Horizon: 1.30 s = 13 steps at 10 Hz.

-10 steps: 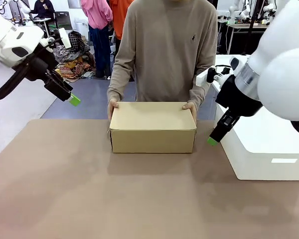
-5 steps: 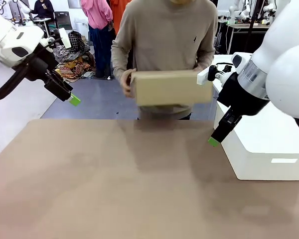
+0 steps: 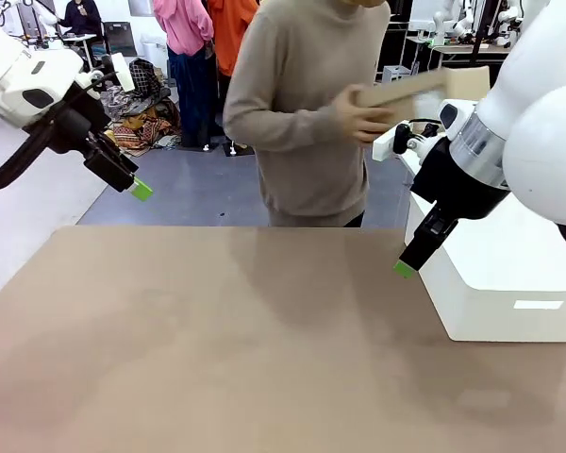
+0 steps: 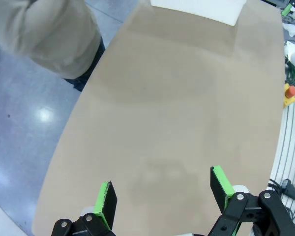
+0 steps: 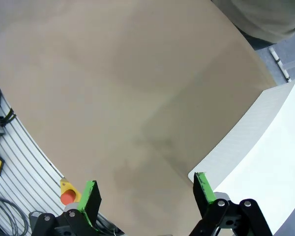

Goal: Pack the shoes into the box.
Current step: Press down on the lid of the Shoes Box.

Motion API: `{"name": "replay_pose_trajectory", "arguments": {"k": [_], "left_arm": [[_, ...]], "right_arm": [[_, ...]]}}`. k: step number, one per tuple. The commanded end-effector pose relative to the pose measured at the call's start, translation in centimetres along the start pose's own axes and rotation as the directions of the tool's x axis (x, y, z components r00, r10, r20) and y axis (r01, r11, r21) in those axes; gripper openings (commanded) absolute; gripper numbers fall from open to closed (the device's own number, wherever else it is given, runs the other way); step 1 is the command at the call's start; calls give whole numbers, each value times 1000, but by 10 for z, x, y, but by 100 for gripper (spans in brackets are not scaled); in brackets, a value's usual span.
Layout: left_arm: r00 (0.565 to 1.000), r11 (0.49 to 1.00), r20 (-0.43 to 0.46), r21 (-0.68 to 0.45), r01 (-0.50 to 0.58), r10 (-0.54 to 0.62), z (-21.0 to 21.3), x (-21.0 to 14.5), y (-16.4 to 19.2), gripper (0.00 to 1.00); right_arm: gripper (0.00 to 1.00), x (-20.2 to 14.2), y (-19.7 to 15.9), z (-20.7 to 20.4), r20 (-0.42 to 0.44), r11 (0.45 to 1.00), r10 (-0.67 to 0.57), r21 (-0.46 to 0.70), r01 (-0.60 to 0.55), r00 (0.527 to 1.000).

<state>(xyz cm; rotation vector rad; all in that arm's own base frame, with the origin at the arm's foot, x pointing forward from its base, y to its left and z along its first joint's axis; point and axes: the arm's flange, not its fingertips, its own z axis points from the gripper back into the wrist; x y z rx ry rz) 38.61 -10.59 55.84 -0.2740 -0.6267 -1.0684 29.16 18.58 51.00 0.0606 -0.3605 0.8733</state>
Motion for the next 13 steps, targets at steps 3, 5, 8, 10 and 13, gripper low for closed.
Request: {"name": "replay_pose_trajectory", "arguments": {"k": [3, 5, 8, 10, 13], "left_arm": [[1000, 1000, -16, 1, -9, 9, 3, 0, 0, 100], [1000, 1000, -16, 1, -9, 9, 3, 0, 0, 100], [1000, 1000, -16, 1, -9, 9, 3, 0, 0, 100], [1000, 1000, -16, 1, -9, 9, 3, 0, 0, 100], [1000, 1000, -16, 1, -9, 9, 3, 0, 0, 100]], "right_arm": [[100, 0, -1, -1, -3, 1000, -2, -2, 2, 1000], [100, 0, -1, -1, -3, 1000, -2, -2, 2, 1000], [100, 0, -1, -1, -3, 1000, -2, -2, 2, 1000], [100, 0, -1, -1, -3, 1000, -2, -2, 2, 1000], [100, 0, -1, -1, -3, 1000, -2, -2, 2, 1000]]}}
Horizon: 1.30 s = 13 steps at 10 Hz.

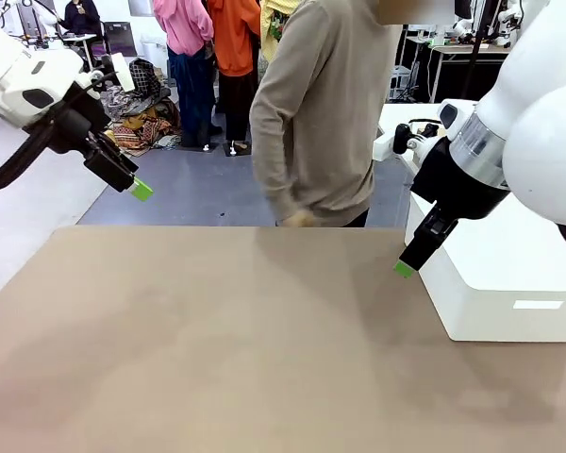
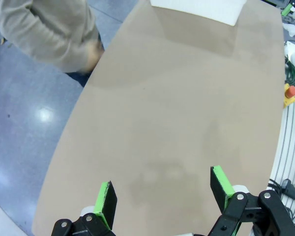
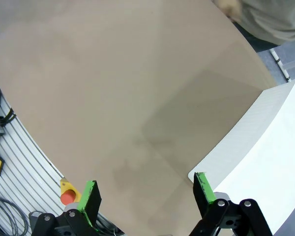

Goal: Pack the shoes into the box.
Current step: Press down on the lid of the Shoes Box.

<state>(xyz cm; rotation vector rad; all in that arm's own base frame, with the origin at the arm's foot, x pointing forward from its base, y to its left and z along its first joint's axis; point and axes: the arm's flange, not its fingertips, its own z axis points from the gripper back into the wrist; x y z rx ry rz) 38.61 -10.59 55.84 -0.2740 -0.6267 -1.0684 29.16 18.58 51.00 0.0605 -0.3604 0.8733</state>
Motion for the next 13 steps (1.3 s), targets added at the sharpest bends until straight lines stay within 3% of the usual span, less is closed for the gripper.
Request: {"name": "replay_pose_trajectory", "arguments": {"k": [1, 13], "left_arm": [[1000, 1000, -16, 1, -9, 9, 3, 0, 0, 100], [1000, 1000, -16, 1, -9, 9, 3, 0, 0, 100]], "right_arm": [[100, 0, -1, -1, -3, 1000, -2, -2, 2, 1000], [100, 0, -1, -1, -3, 1000, -2, -2, 2, 1000]]}}
